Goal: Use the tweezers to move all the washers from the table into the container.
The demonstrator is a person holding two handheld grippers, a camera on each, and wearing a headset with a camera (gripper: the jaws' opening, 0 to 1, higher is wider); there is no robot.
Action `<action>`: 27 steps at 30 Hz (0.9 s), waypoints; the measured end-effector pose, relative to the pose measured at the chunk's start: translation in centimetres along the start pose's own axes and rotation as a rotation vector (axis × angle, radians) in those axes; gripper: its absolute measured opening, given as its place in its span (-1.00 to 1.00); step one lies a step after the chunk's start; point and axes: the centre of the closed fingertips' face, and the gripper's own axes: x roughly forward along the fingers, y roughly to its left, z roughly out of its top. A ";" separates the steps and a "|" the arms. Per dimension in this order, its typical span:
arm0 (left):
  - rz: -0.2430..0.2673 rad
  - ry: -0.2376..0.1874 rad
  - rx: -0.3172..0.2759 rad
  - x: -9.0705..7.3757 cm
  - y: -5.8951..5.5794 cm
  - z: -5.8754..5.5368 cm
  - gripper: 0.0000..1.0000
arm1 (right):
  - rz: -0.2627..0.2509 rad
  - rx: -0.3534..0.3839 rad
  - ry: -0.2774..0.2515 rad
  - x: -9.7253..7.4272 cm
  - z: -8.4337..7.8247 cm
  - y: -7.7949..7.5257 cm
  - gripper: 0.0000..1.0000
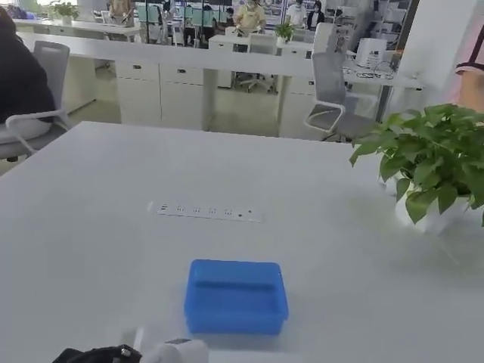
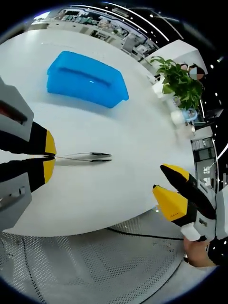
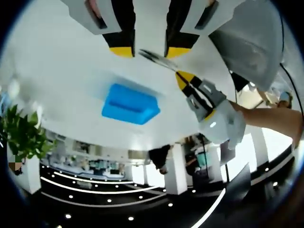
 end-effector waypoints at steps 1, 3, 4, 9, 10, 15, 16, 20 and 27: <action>0.006 0.017 0.013 0.2 0.2 -0.3 -1.00 | -0.007 0.003 -0.002 -0.1 0.0 -0.2 -0.57; 0.014 0.023 0.010 0.3 0.4 -0.4 -1.00 | -0.018 0.013 -0.001 0.0 -0.2 -0.6 -0.58; 0.012 0.025 0.001 0.4 0.4 -0.4 -1.00 | -0.022 0.019 -0.002 0.0 -0.2 -0.6 -0.58; 0.015 0.045 0.024 0.9 0.7 -0.7 -1.00 | -0.024 0.018 0.003 0.1 0.2 0.1 -0.58; 0.025 0.066 0.046 1.1 0.8 -1.0 -1.00 | -0.024 0.012 0.004 0.2 0.2 0.2 -0.58; 0.070 0.036 -0.043 1.3 1.7 -0.8 -1.00 | -0.021 -0.006 0.001 0.4 0.4 0.1 -0.57; 0.084 0.034 -0.054 1.2 1.9 -0.8 -0.94 | -0.018 -0.004 0.002 0.5 0.5 0.0 -0.56; 0.103 0.036 -0.242 0.5 1.9 -1.6 -0.61 | -0.014 -0.015 -0.003 0.7 1.1 0.1 -0.51; 0.218 -0.112 -0.560 -2.6 1.9 -2.4 -0.30 | -0.017 -0.010 -0.013 0.6 1.6 -0.2 -0.42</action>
